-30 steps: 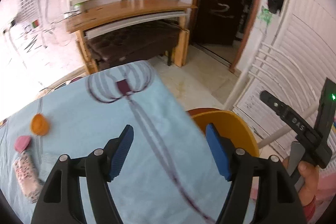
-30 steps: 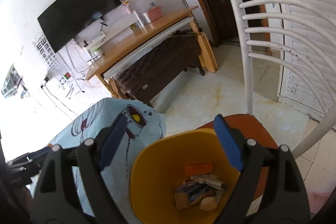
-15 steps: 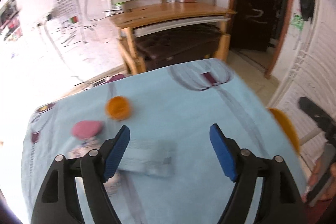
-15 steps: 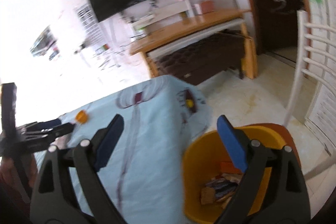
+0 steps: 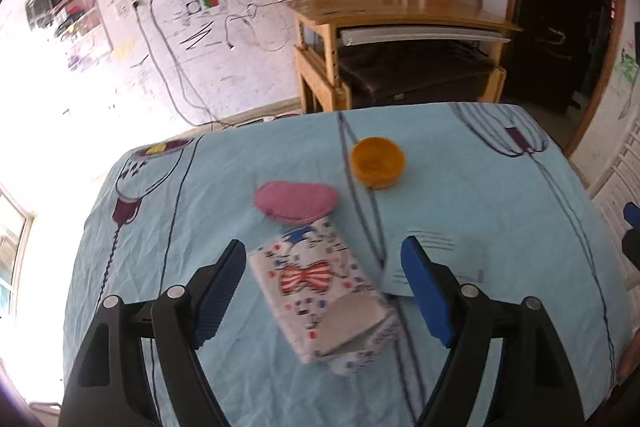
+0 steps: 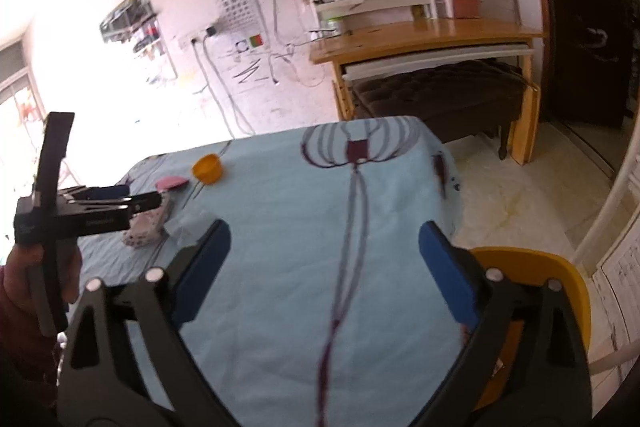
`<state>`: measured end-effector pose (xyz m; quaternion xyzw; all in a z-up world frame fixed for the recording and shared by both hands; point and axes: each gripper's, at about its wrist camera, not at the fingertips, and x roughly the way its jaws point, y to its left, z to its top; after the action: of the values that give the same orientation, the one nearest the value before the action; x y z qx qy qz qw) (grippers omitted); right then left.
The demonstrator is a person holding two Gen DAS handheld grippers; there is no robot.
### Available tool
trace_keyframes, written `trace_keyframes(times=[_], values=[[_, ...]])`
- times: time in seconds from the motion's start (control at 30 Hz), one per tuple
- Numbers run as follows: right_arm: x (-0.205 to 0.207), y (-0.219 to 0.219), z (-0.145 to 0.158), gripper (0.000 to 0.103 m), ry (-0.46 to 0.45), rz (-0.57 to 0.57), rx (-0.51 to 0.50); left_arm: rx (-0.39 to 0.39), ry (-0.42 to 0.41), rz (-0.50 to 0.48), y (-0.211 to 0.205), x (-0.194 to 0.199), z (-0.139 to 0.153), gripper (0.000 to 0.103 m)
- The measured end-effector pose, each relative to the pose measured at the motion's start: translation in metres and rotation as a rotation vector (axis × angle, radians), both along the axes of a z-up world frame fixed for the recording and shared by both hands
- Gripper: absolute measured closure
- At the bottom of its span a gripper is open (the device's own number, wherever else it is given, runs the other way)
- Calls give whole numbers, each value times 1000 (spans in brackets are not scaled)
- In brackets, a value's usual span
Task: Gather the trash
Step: 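Grasp the Hello Kitty tissue pack with left while right grasps the white paper sheet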
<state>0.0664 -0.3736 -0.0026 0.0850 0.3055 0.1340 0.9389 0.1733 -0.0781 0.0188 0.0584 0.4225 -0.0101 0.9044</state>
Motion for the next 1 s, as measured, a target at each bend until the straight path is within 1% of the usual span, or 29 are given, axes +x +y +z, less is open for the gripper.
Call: trace_keyframes(times=[0.1, 0.17, 0.27, 0.47, 0.6, 0.63, 0.67, 0.77, 0.8, 0.87, 0.93, 1.0], values=[[5, 17, 1, 12, 7, 41, -32, 4, 11, 17, 8, 0, -5, 28], [9, 28, 1, 11, 22, 66, -44, 2, 39, 9, 13, 2, -11, 28], [13, 39, 1, 11, 36, 91, -47, -18, 66, 3, 17, 3, -17, 28], [20, 65, 1, 10, 60, 130, -97, -61, 77, -14, 21, 5, -25, 28], [30, 87, 0, 9, 76, 166, -132, -82, 67, -29, 24, 3, -31, 28], [33, 93, -1, 9, 81, 174, -142, -105, 72, -38, 26, 2, -31, 33], [35, 98, -2, 8, 86, 184, -150, -126, 74, -45, 27, 1, -31, 41], [42, 111, -5, 8, 99, 206, -175, -198, 67, -72, 37, -5, -29, 54], [44, 116, -6, 8, 104, 213, -183, -206, 63, -76, 39, -7, -29, 56], [48, 125, -9, 8, 120, 226, -204, -225, 47, -80, 44, -14, -27, 63], [51, 131, -11, 8, 132, 238, -214, -253, 51, -94, 49, -21, -27, 64], [54, 135, -12, 8, 141, 249, -211, -254, 43, -100, 52, -28, -26, 64]])
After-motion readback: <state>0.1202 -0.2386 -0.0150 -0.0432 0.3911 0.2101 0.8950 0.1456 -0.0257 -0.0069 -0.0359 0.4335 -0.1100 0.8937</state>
